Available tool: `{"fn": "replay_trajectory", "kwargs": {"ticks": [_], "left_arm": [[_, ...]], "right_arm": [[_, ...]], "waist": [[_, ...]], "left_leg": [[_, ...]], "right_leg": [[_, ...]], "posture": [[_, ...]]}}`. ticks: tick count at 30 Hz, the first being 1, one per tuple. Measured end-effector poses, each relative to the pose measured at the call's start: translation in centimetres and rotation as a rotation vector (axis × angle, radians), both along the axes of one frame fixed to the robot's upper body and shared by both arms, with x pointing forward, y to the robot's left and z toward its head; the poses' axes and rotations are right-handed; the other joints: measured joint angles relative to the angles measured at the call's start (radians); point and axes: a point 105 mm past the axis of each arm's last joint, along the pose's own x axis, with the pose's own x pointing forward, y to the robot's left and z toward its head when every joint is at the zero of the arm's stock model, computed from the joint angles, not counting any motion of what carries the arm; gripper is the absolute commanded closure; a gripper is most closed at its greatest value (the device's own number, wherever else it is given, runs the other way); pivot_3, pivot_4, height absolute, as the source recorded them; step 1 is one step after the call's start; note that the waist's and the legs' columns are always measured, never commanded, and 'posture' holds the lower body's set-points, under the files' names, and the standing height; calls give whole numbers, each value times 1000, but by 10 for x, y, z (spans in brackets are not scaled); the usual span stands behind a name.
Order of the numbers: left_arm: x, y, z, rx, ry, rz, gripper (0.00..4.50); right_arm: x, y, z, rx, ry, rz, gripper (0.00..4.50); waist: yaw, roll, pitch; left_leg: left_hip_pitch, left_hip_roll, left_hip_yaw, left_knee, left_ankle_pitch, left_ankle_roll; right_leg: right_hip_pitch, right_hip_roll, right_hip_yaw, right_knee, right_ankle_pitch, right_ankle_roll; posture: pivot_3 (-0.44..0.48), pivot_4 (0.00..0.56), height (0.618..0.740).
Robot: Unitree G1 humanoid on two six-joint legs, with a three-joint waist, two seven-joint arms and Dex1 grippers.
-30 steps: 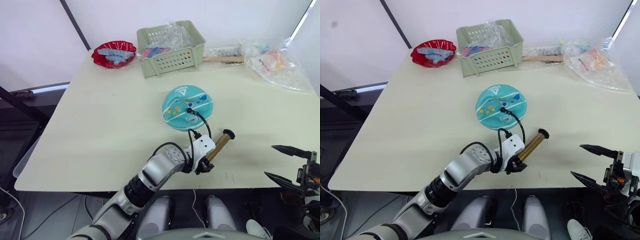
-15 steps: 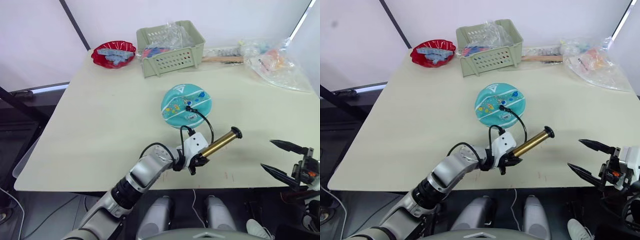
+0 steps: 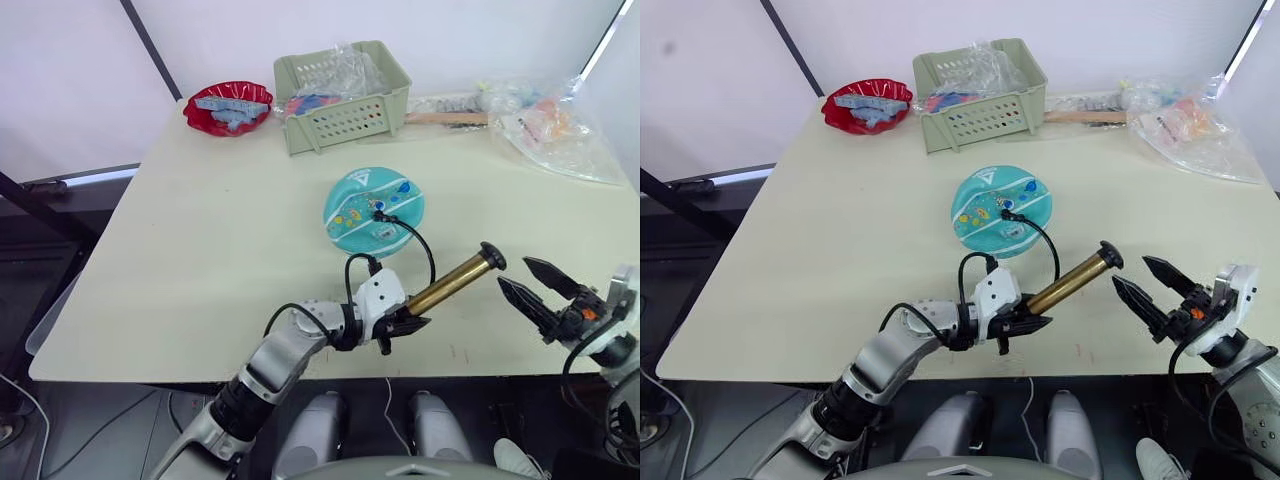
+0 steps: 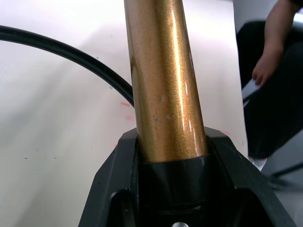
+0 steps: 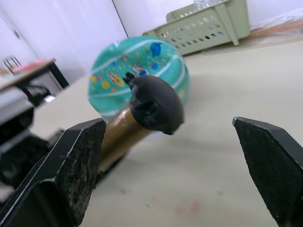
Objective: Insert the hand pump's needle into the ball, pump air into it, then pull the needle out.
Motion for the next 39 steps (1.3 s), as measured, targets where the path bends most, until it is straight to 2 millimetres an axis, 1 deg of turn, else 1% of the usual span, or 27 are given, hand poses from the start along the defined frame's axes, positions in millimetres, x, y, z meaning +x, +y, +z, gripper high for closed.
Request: {"fn": "replay_trajectory", "kwargs": {"ticks": [3,7,10,16,18,21,26,39], "left_arm": [[0,2,-1,-36,-15,-15,3311],[4,2,2,-75,-37,-29,3311],[5,2,3,-79,-51,-43,3311],[7,-1,6,-97,-61,-54,3311],[6,-2,6,-100,-59,-59,3311],[6,-1,6,-101,-63,-59,3311],[6,-2,6,-105,-64,-58,3311],[6,0,4,-97,-63,-53,3311]], "right_arm": [[2,12,11,127,24,11,0],[7,28,23,242,67,40,0],[13,33,25,300,121,42,0],[26,35,30,389,152,17,0],[30,35,30,402,157,6,0],[31,37,28,412,167,4,0],[32,45,22,428,185,8,0],[33,41,24,431,161,-19,0]], "waist": [[-1,0,0],[-1,0,0],[-1,0,0],[-2,0,0],[-3,0,0],[-3,0,0],[-4,0,0],[-5,0,0]], "left_leg": [[0,0,0,0,0,0],[0,0,0,0,0,0],[0,0,0,0,0,0],[0,0,-1,0,0,0],[0,0,-1,0,0,0],[0,0,-1,0,0,1],[0,0,-1,0,0,1],[0,0,-1,0,0,1]], "right_leg": [[0,0,0,0,0,0],[0,0,0,0,0,0],[0,0,0,0,0,0],[0,1,-1,0,0,0],[0,1,-1,0,0,0],[0,2,-1,1,0,0],[0,2,-1,1,0,0],[0,2,-1,1,0,0]], "posture": [[0,150,740],[0,150,740],[0,150,740],[0,150,740],[0,150,740],[0,150,740],[0,150,740],[0,150,740]]}}
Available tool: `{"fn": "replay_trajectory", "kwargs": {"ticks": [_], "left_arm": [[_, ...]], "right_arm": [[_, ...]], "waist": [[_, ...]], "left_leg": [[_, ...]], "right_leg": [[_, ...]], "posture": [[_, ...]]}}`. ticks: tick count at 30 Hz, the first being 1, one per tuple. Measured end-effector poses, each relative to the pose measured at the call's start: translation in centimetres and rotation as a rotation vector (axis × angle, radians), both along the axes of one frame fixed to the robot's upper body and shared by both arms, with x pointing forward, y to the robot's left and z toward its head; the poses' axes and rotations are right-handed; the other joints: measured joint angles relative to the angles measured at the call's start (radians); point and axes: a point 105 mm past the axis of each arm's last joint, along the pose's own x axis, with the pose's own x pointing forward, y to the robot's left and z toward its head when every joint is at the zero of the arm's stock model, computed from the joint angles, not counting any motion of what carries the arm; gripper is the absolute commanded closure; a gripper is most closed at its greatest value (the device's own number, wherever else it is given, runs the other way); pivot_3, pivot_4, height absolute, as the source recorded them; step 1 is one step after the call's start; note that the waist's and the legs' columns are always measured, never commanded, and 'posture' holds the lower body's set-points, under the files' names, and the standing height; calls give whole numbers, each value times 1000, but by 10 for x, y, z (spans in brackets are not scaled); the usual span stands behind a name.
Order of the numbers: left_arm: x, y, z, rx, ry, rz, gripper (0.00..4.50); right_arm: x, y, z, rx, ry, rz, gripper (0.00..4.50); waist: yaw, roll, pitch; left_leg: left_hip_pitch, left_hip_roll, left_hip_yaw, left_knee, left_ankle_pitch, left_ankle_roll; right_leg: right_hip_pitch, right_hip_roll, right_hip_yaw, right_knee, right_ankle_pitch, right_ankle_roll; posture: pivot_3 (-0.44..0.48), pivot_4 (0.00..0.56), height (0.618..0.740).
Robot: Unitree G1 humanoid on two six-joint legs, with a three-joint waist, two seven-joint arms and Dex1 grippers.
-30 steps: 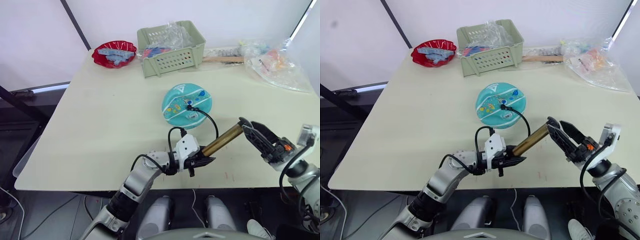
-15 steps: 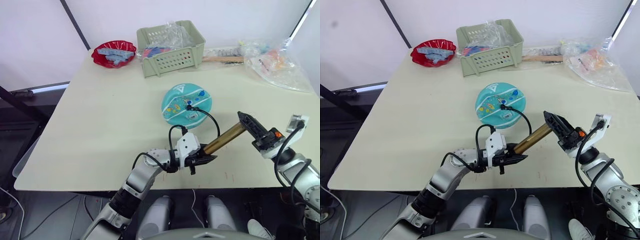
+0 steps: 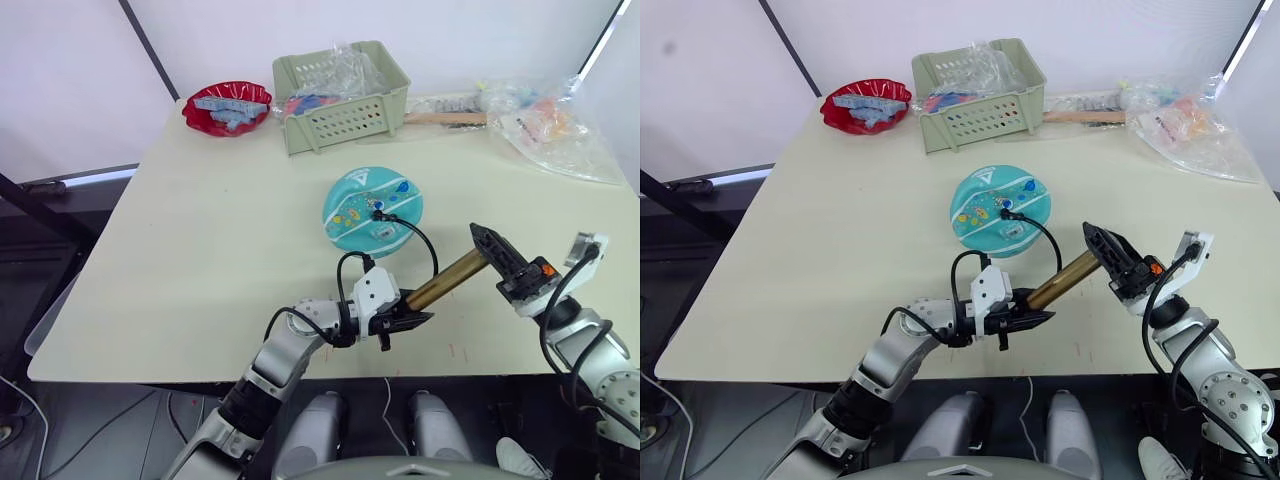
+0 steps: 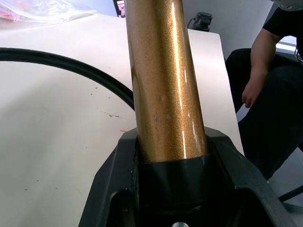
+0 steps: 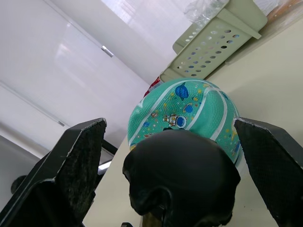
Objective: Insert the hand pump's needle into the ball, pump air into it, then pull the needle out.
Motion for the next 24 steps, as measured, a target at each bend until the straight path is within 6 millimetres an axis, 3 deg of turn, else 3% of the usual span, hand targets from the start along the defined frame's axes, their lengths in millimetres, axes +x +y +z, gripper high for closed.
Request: {"fn": "replay_trajectory", "kwargs": {"ticks": [2,5,9,10,20,22,23,24], "left_arm": [[1,1,0,-1,-1,3,3311],[1,1,0,-1,1,4,3311],[2,0,2,-11,-2,5,3311],[2,0,2,-13,-3,8,3311],[3,2,1,-9,-1,13,3311],[4,2,1,-10,0,14,2301],[3,3,1,-9,1,10,2159],[3,3,1,-9,4,3,1734]], "right_arm": [[0,0,0,-3,0,0,0],[0,0,1,-3,-1,0,698],[3,0,2,-19,-6,-8,2714],[4,1,3,-20,-7,-9,2837],[6,2,1,-20,-1,-17,2838],[6,3,2,-21,-1,-15,2838],[7,4,2,-23,-2,-13,2838],[7,5,3,-25,-4,-12,2838]], "waist": [[0,0,0],[-1,0,0],[0,0,0],[-1,0,0],[-2,0,0],[-3,0,0],[-4,0,0],[-4,0,0]], "left_leg": [[0,0,0,0,0,0],[0,0,0,0,0,0],[0,0,0,0,0,0],[0,0,0,0,0,0],[0,0,0,0,0,0],[0,0,0,0,0,0],[0,0,0,0,0,0],[0,0,0,0,0,0]], "right_leg": [[0,0,0,0,0,0],[0,0,0,0,0,0],[0,0,0,0,0,0],[0,0,0,0,0,0],[0,0,0,0,0,0],[0,0,0,0,0,0],[0,0,0,0,0,0],[0,0,0,0,0,0]], "posture": [[0,150,740],[0,150,740],[0,150,740],[0,150,740],[0,150,740],[0,150,740],[0,150,740],[0,150,740]]}}
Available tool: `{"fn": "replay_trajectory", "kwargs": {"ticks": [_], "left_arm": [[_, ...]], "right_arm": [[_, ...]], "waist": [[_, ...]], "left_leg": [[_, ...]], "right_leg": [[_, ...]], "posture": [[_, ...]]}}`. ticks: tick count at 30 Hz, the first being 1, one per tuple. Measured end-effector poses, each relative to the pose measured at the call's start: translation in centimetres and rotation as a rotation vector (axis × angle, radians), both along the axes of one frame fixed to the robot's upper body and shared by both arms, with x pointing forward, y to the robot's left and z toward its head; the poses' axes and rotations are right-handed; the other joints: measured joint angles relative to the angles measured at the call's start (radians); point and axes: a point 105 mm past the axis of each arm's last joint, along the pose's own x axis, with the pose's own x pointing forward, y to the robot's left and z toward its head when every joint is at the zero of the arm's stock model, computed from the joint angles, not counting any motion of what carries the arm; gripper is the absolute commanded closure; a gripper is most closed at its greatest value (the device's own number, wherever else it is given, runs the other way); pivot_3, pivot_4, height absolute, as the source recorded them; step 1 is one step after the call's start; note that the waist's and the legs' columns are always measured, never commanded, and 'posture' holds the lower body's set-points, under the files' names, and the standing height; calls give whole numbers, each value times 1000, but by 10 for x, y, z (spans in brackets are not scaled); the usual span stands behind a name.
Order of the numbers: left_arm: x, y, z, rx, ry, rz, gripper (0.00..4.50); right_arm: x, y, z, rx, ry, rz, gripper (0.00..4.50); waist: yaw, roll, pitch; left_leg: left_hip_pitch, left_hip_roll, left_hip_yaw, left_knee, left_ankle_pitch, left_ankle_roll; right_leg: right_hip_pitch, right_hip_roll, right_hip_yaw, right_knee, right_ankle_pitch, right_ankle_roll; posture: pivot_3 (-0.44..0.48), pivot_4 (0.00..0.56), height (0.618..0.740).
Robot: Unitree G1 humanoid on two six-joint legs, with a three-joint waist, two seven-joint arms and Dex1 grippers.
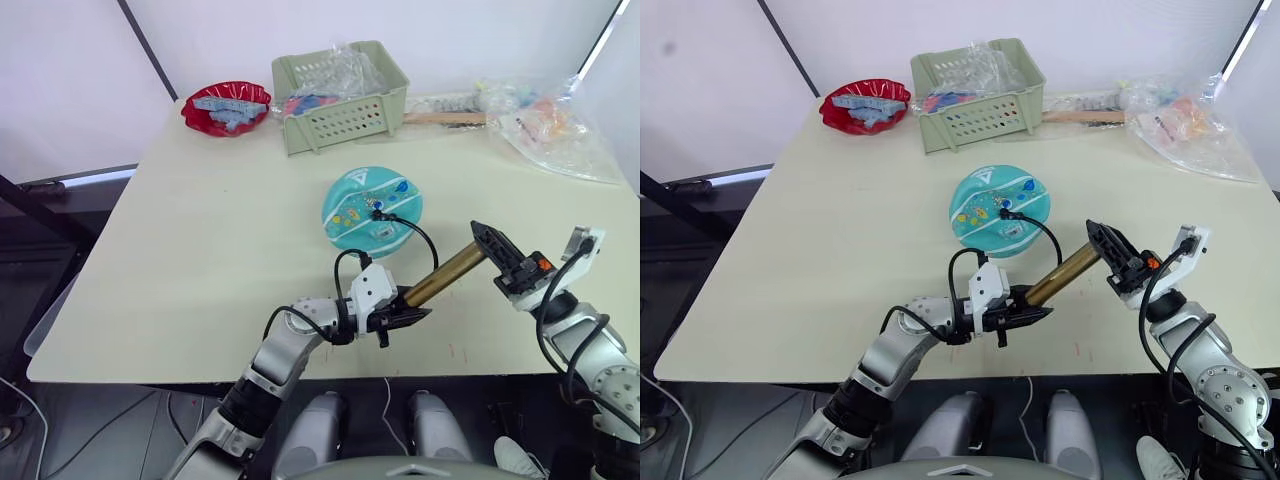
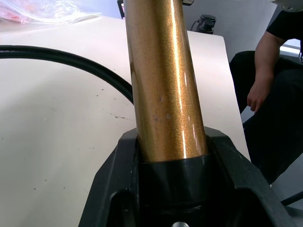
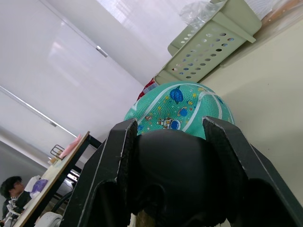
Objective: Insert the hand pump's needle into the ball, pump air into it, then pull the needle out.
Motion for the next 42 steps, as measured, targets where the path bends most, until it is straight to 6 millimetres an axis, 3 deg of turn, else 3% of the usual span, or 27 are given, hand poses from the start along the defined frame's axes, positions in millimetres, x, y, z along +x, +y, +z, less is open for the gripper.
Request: {"fn": "replay_trajectory", "kwargs": {"ticks": [4,11,21,31,42], "left_arm": [[0,6,-1,11,6,-10,42],[3,17,4,24,15,-20,11],[2,36,27,47,-8,-90,11],[3,44,30,88,11,-106,11],[-5,46,19,133,38,-140,11]], "right_arm": [[-1,2,4,-34,-16,11,2838],[-4,7,7,-122,-54,50,2838],[-11,21,10,-418,-227,168,2838],[-23,48,7,-703,-478,324,2838],[-27,67,8,-803,-628,396,2838]], "waist": [[-6,0,0],[-15,0,0],[-17,0,0],[-17,-1,0],[-17,-1,1]], "left_leg": [[0,0,0,0,0,0],[0,0,0,0,0,0],[-1,0,0,0,0,0],[-1,0,0,0,0,0],[-1,0,-1,0,0,0]], "right_leg": [[0,0,0,0,0,0],[-1,0,0,0,0,0],[-1,0,0,0,0,0],[-2,0,-1,0,0,0],[-2,0,-1,0,0,0]], "posture": [[0,150,740],[0,150,740],[0,150,740],[0,150,740],[0,150,740]]}}
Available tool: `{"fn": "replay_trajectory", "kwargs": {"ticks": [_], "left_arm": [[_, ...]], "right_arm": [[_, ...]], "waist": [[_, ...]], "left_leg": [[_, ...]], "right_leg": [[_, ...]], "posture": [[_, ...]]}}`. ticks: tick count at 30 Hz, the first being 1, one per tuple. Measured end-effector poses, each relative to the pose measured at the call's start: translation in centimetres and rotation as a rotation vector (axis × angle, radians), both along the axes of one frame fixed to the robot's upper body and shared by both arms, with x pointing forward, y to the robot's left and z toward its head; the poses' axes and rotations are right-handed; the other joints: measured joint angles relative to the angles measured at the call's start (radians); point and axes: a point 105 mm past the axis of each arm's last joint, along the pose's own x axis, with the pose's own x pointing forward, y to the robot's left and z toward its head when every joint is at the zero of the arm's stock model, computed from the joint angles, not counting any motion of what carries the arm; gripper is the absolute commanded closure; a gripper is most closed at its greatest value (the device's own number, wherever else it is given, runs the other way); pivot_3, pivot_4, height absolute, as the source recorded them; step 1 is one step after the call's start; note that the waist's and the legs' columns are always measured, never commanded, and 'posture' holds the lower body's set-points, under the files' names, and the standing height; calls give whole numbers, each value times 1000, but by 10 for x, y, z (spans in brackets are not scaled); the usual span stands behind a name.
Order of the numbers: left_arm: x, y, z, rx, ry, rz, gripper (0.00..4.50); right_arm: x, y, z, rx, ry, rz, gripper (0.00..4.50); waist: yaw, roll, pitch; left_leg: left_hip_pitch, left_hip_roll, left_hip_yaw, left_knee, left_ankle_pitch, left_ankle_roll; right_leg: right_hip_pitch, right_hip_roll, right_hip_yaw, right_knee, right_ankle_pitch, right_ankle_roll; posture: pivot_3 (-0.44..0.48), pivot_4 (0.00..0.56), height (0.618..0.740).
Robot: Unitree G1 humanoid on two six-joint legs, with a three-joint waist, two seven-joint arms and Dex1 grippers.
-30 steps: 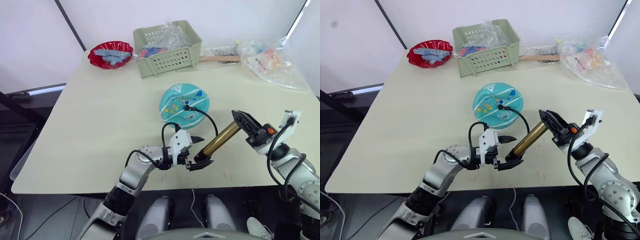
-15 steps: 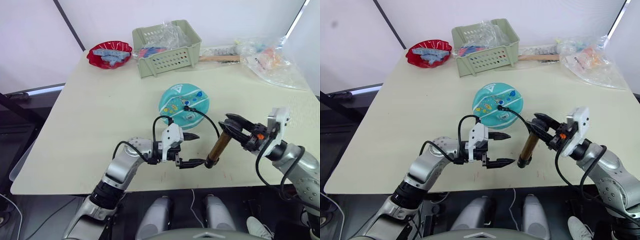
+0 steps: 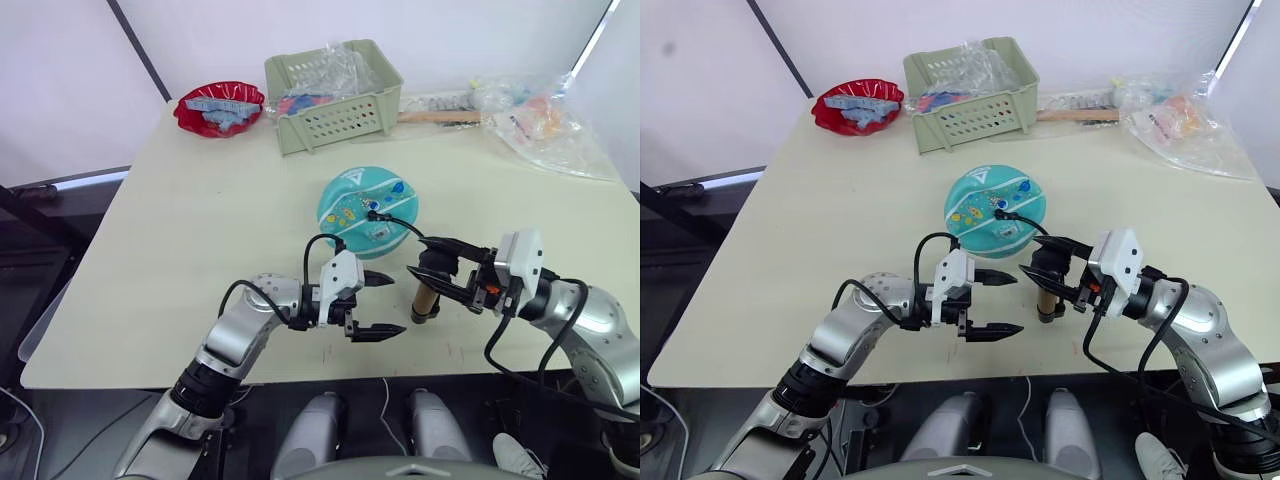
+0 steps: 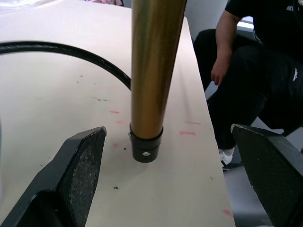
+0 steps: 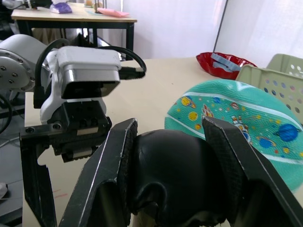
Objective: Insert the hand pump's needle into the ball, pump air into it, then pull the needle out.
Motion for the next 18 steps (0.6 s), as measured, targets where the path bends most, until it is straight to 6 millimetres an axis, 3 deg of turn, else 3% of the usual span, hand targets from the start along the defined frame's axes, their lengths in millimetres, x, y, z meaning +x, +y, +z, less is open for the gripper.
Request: {"fn": "replay_trajectory", "kwargs": {"ticks": [6,12,18], "left_arm": [[3,3,-9,26,-3,4,11],[8,-7,-38,83,-19,-18,11],[15,-17,-42,59,-54,-25,11]], "right_arm": [[4,2,-3,18,9,-8,2838],[4,5,-4,15,6,4,2838],[4,5,-5,7,6,1,2838]], "waist": [[1,0,0],[2,0,0],[0,-1,0]], "left_leg": [[0,0,0,0,0,0],[0,0,0,0,0,0],[0,0,0,0,0,0]], "right_leg": [[0,0,0,0,0,0],[0,0,0,0,0,0],[0,0,0,0,0,0]], "posture": [[0,150,740],[0,150,740],[0,150,740]]}}
